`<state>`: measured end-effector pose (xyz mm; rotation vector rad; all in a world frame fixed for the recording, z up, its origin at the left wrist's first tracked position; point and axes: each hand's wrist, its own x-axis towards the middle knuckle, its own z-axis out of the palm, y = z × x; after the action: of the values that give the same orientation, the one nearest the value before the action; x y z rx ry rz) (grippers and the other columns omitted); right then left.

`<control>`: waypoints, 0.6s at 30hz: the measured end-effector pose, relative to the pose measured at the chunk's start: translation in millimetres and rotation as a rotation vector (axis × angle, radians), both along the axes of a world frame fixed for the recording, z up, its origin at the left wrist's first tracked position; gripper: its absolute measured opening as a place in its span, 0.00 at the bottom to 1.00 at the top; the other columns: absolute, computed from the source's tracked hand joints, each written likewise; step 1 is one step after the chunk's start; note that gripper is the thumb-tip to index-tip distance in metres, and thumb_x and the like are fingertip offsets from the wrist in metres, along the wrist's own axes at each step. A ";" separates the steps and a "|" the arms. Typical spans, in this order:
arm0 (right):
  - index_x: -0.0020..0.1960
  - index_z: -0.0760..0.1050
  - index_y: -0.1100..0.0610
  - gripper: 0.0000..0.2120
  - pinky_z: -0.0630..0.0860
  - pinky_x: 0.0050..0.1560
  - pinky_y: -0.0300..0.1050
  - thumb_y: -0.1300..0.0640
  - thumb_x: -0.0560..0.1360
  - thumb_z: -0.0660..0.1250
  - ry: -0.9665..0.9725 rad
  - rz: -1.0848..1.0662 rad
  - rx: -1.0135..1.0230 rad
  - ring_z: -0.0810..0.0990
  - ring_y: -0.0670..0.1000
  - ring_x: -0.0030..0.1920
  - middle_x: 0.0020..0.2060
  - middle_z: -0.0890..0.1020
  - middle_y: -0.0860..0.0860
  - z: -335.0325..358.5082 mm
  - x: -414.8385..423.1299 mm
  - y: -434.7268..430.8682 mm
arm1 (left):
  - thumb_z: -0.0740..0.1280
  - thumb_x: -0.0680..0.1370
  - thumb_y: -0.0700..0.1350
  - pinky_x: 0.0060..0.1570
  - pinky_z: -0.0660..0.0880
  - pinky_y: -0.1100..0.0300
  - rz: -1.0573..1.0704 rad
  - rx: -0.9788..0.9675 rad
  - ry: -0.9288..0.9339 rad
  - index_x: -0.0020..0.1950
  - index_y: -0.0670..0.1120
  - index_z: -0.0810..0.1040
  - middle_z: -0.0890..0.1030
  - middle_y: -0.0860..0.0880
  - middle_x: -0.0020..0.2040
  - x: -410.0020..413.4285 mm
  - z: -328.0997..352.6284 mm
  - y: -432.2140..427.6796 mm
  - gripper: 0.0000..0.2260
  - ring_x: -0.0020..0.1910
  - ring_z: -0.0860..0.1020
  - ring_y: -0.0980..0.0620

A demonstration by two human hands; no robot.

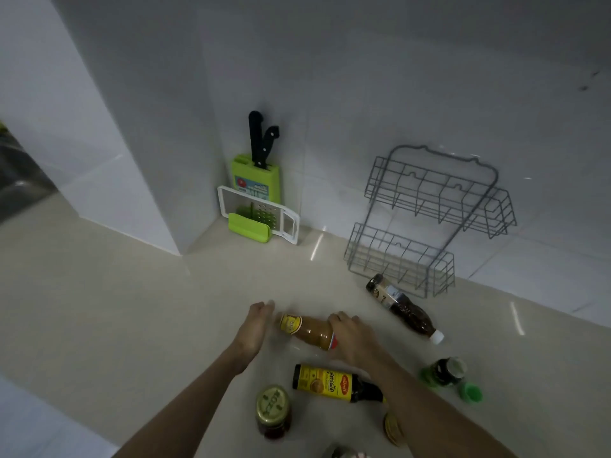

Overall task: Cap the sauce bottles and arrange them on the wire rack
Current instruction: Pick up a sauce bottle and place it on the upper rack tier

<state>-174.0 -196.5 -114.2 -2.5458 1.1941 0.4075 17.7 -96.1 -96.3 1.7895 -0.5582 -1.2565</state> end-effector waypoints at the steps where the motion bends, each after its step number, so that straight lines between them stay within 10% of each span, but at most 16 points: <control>1: 0.67 0.66 0.56 0.33 0.73 0.58 0.51 0.45 0.67 0.73 -0.056 -0.051 0.010 0.74 0.57 0.60 0.62 0.73 0.54 0.6 -1.1 -1.3 | 0.53 0.82 0.55 0.69 0.58 0.55 0.046 -0.054 0.002 0.70 0.47 0.65 0.68 0.46 0.72 1.2 3.1 -3.0 0.20 0.70 0.65 0.51; 9: 0.48 0.65 0.51 0.27 0.77 0.43 0.48 0.43 0.58 0.75 -0.838 -0.558 0.014 0.79 0.50 0.42 0.41 0.79 0.47 83.5 -11.4 -25.6 | 0.48 0.82 0.56 0.73 0.52 0.53 0.024 -0.253 0.067 0.76 0.48 0.62 0.64 0.50 0.76 -11.8 68.8 -81.3 0.25 0.75 0.59 0.53; 18: 0.63 0.68 0.60 0.33 0.73 0.47 0.26 0.56 0.64 0.80 -1.619 -0.769 -0.378 0.79 0.34 0.45 0.47 0.79 0.42 214.1 -23.1 -83.0 | 0.42 0.81 0.61 0.77 0.47 0.53 -0.282 -0.474 0.070 0.79 0.50 0.52 0.54 0.52 0.80 -60.6 164.4 -179.7 0.29 0.78 0.53 0.54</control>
<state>-197.2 -279.5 99.9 -1.4046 1.2479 -1.7453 -42.9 -275.8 68.2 1.2973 -1.0026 -1.2389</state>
